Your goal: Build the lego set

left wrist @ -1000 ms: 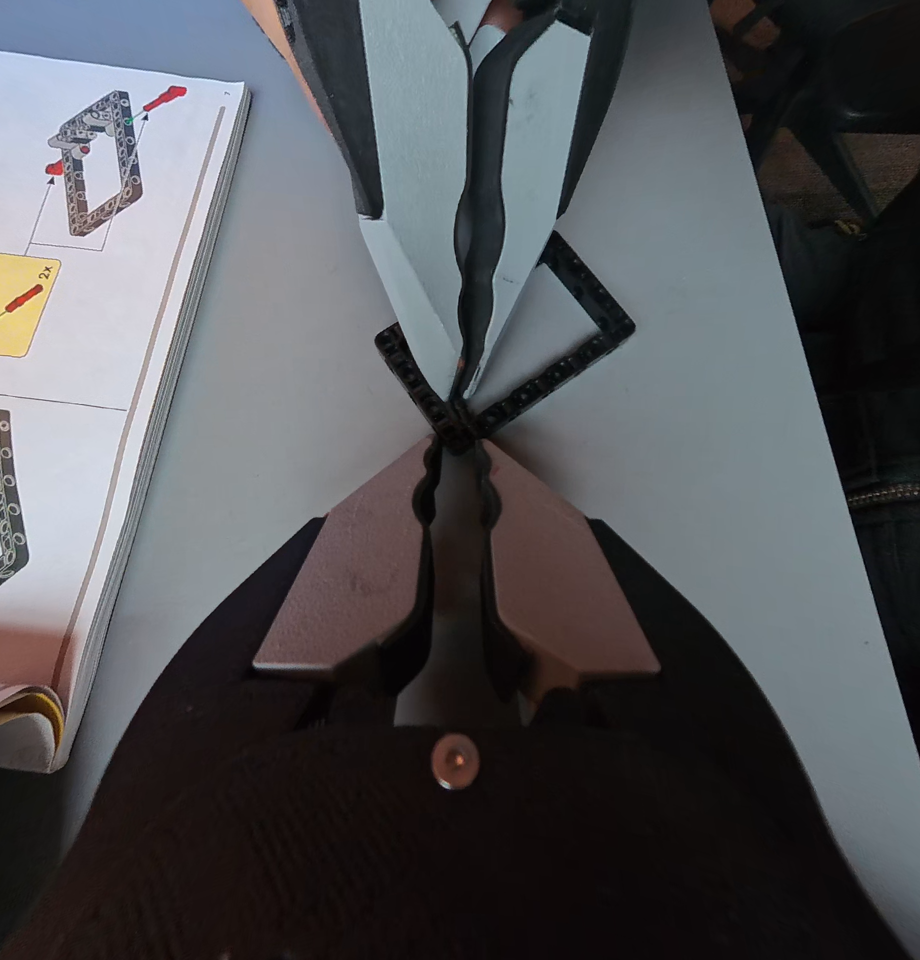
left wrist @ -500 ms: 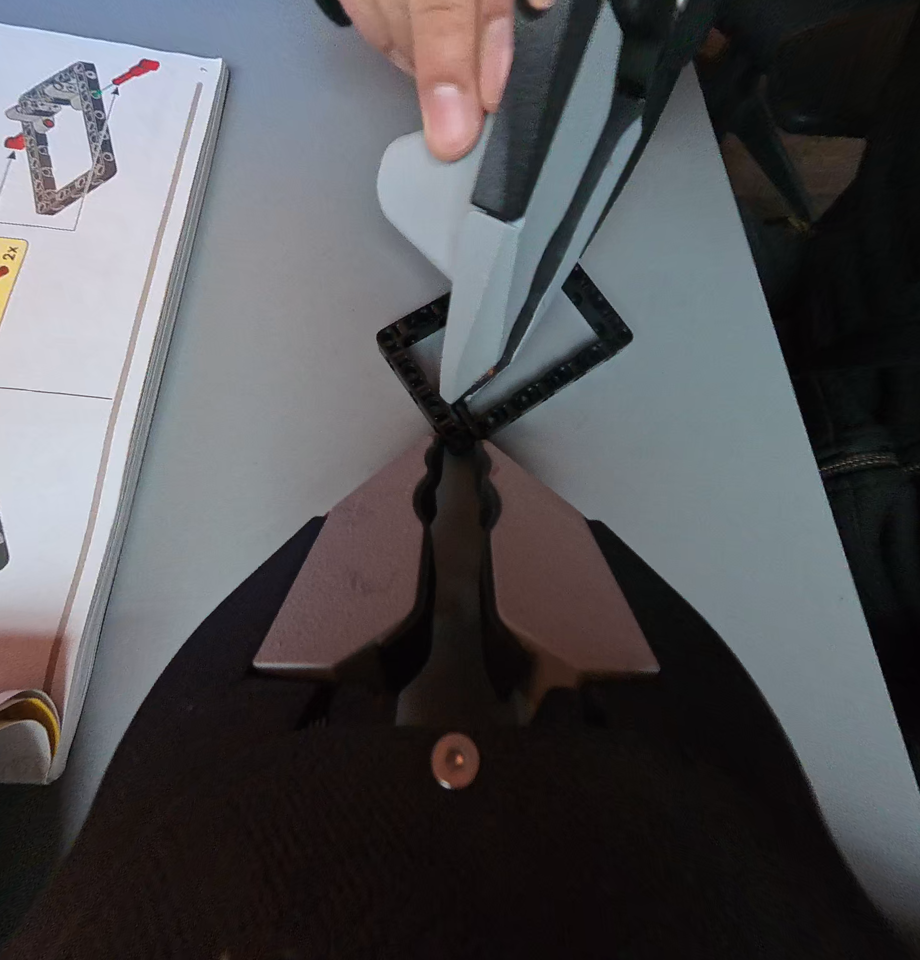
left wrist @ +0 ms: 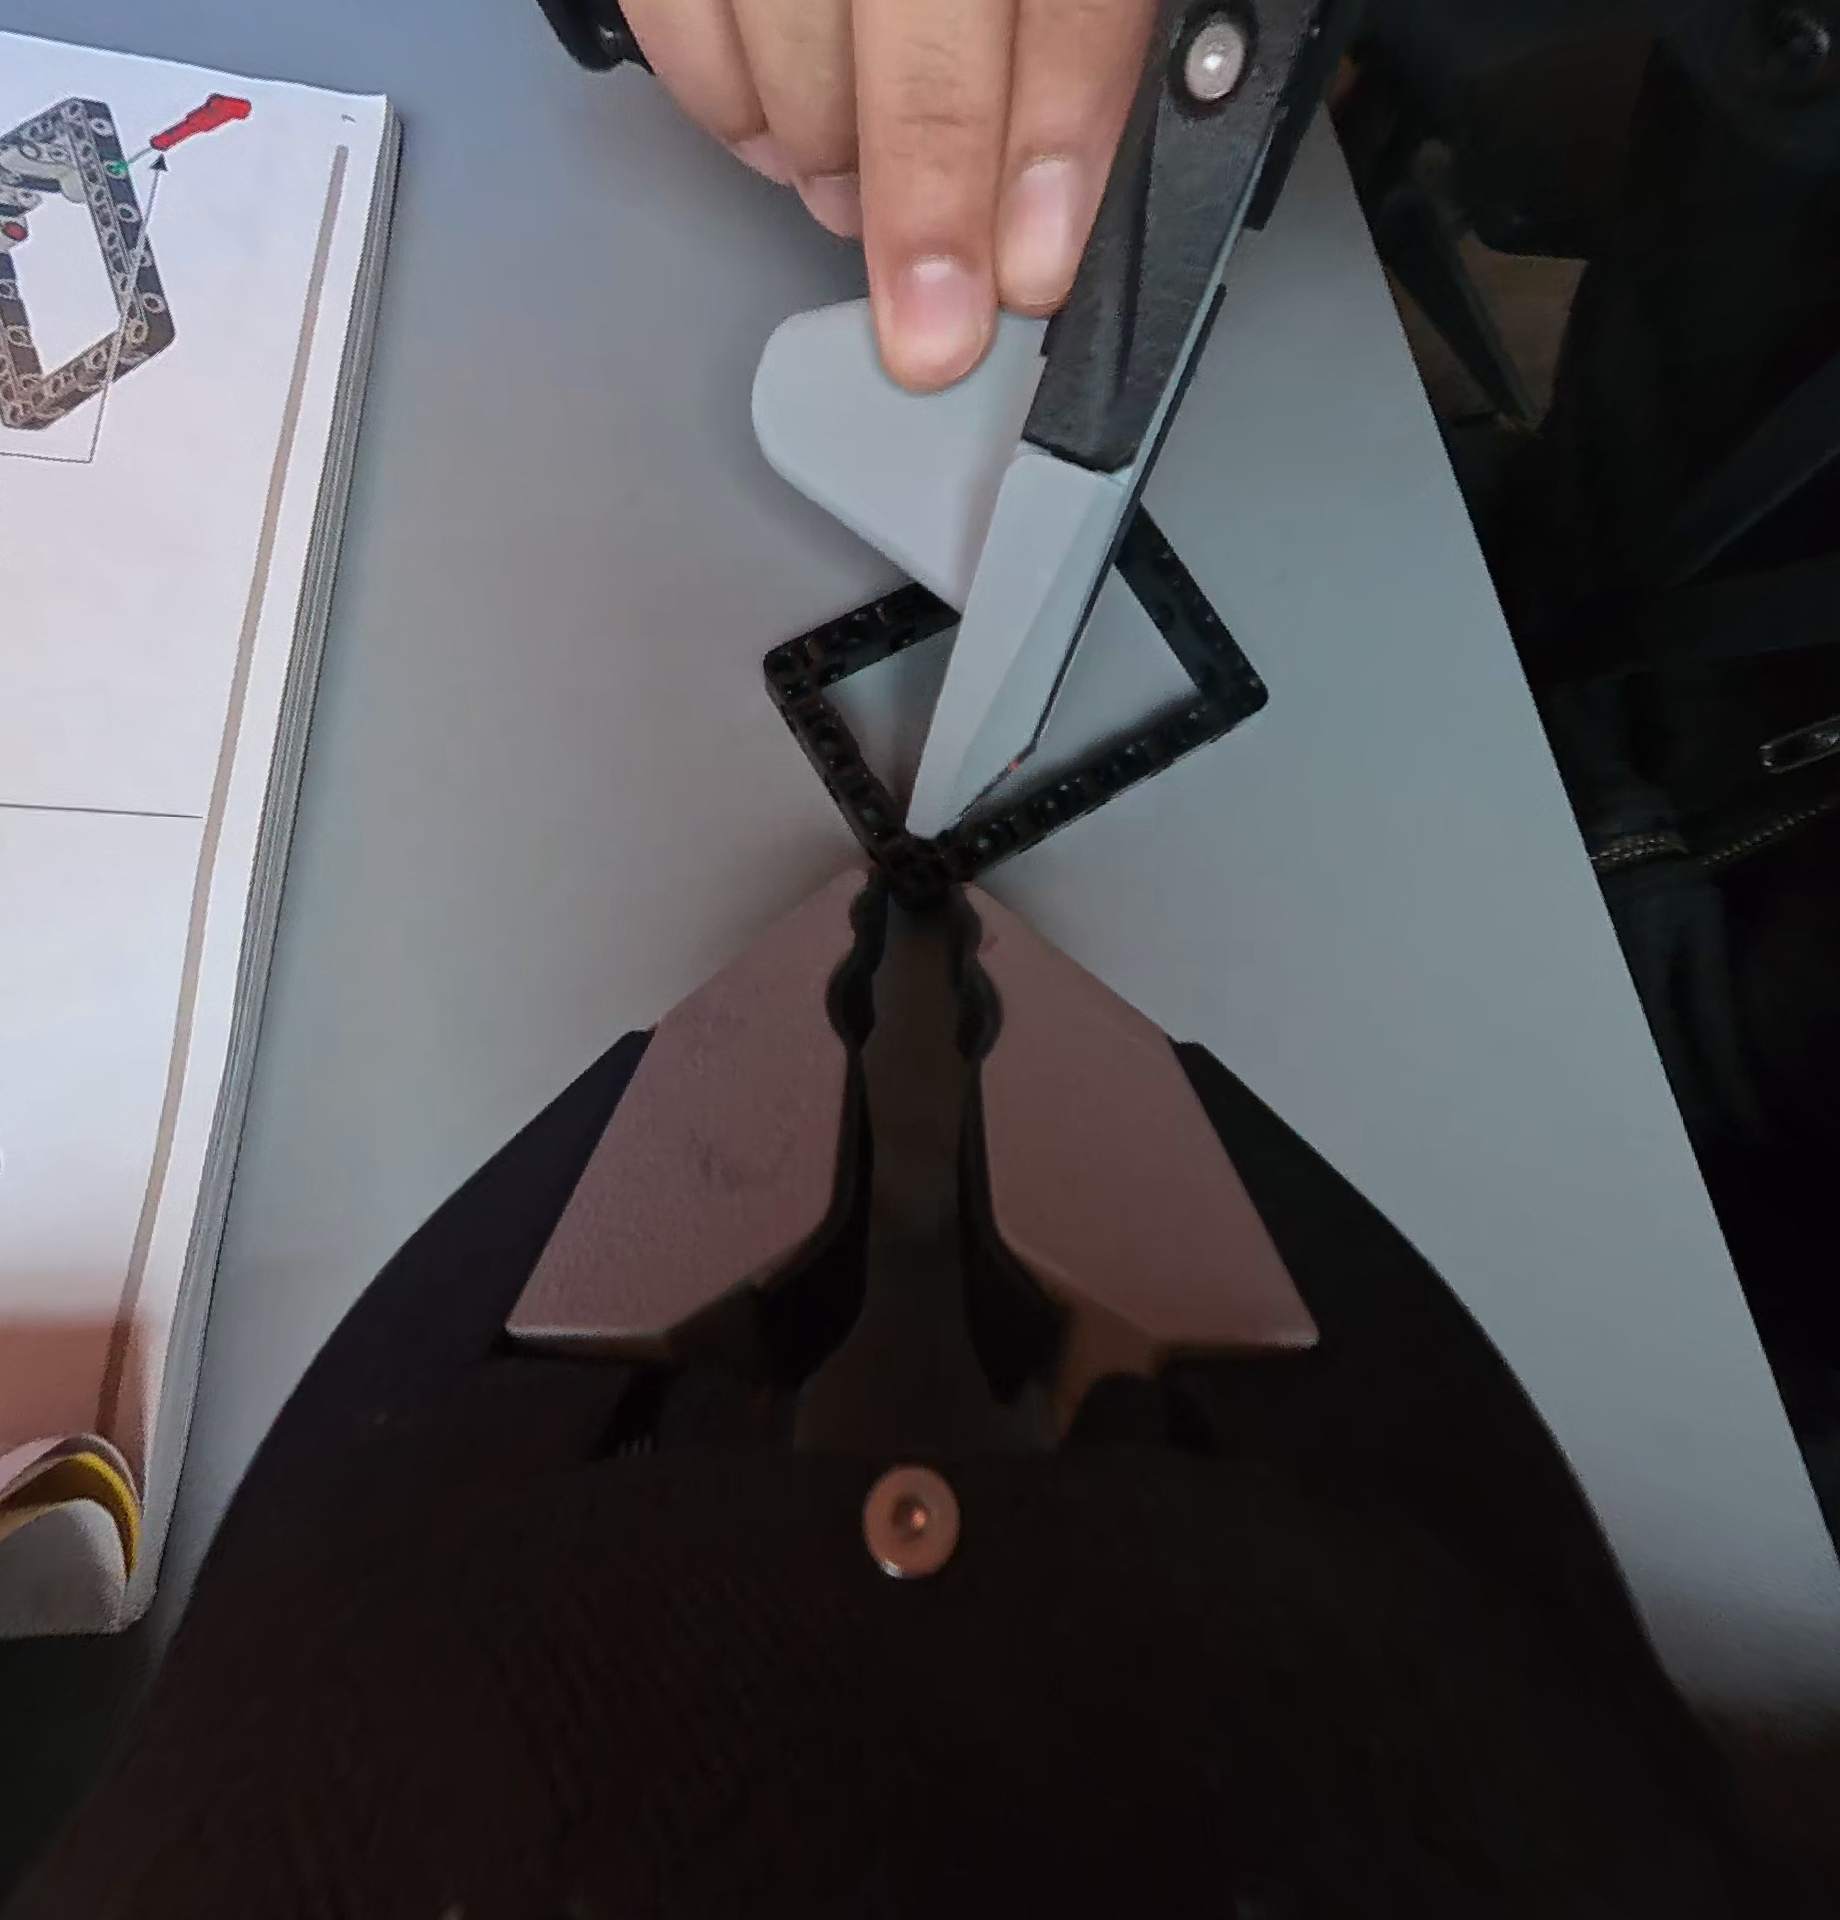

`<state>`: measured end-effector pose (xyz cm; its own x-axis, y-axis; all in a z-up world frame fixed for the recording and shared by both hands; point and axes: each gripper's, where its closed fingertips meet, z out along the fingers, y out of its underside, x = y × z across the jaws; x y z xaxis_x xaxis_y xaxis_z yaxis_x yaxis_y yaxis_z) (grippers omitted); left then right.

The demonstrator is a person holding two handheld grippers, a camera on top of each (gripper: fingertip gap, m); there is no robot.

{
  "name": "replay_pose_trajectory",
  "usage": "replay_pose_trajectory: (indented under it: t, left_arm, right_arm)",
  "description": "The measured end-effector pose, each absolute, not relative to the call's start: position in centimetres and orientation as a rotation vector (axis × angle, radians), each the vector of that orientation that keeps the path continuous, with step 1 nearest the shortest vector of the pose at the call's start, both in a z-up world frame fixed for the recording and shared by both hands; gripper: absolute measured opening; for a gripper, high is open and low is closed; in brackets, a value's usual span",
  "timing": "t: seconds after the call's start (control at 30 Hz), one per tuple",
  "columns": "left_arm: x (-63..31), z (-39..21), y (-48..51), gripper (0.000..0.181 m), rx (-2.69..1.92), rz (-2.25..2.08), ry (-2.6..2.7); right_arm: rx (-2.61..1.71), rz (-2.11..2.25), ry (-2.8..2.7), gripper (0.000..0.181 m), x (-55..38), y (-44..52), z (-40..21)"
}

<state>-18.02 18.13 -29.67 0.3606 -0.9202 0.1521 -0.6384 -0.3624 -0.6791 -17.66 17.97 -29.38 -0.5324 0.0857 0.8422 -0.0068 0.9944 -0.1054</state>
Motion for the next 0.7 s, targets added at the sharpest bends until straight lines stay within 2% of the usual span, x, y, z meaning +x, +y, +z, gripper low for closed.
replay_pose_trajectory:
  t: [0.5, 0.63, 0.7]
  left_arm:
    - [-17.9, -29.6, 18.3, 0.009, -2.123, -0.722, 1.312]
    - [-18.0, -29.6, 18.4, 0.009, -2.134, -0.714, 1.289]
    - [-18.2, -29.6, 18.4, 0.009, -2.138, -0.703, 1.276]
  right_arm:
    - [-0.237, 0.449, -2.182, 0.000, -17.6, 18.0, -29.3]
    - [-0.353, 0.601, -2.198, 0.025, -17.3, 18.4, -28.4]
    - [-0.449, 0.702, -2.198, 0.027, -16.9, 18.9, -27.5]
